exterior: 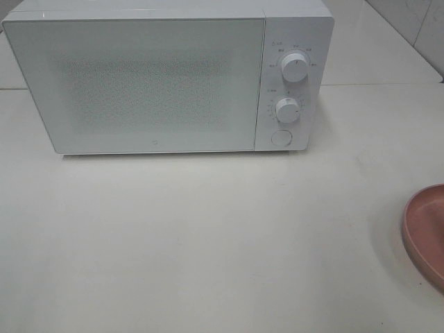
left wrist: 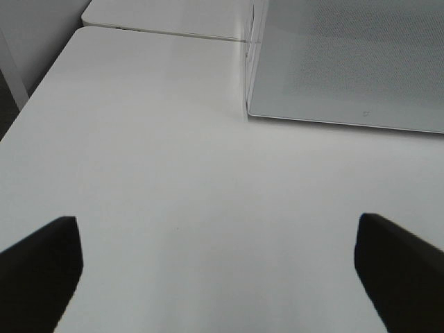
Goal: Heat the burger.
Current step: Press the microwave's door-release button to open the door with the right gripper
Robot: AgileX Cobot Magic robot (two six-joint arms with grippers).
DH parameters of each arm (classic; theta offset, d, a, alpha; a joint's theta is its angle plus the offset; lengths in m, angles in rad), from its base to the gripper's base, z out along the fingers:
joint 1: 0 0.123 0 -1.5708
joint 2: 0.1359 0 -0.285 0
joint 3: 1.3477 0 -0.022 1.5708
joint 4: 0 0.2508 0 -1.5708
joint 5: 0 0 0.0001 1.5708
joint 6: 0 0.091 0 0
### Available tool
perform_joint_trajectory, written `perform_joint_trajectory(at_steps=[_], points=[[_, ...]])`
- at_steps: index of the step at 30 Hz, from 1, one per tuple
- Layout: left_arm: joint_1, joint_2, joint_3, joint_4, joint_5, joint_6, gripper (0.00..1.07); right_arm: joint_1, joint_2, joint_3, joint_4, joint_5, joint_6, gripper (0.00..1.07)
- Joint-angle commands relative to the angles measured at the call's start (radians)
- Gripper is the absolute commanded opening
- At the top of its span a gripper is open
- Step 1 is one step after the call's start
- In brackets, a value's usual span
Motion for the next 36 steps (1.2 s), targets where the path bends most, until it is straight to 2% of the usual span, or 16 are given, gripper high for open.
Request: perform_joint_trajectory(at_steps=[1,5,10,16,22,29,34,36], points=[[-0.005,-0.024,0.004,0.002,-0.009,-0.004,1.0,-0.003,0.052,0.003,-0.011,-0.079,0.0,0.75],[-0.005,-0.024,0.004,0.002,-0.009,-0.004,1.0,-0.003,0.097,0.003,-0.047,-0.132,0.0,0.75],[-0.005,-0.024,0.004,0.002,-0.009,-0.004,1.0,-0.003,0.199,0.003,-0.183,-0.284,0.008,0.75],[-0.005,-0.024,0.004,0.002,-0.009,-0.004,1.0,-0.003,0.289,0.003,-0.177,-0.402,0.008,0.75],[-0.005,-0.024,0.004,0.002,-0.009,-0.004,1.0,-0.003,0.396,0.019,-0.112,-0.505,-0.042,0.75],[-0.005,-0.024,0.004,0.002,-0.009,-0.004,1.0,-0.003,0.464,0.1,0.015,-0.686,-0.106,0.75],[-0.005,-0.024,0.004,0.002,-0.009,-0.004,1.0,0.048,0.473,0.119,0.106,-0.726,-0.177,0.75],[-0.005,-0.024,0.004,0.002,-0.009,-0.004,1.0,0.106,0.474,0.121,0.186,-0.736,-0.257,0.75]])
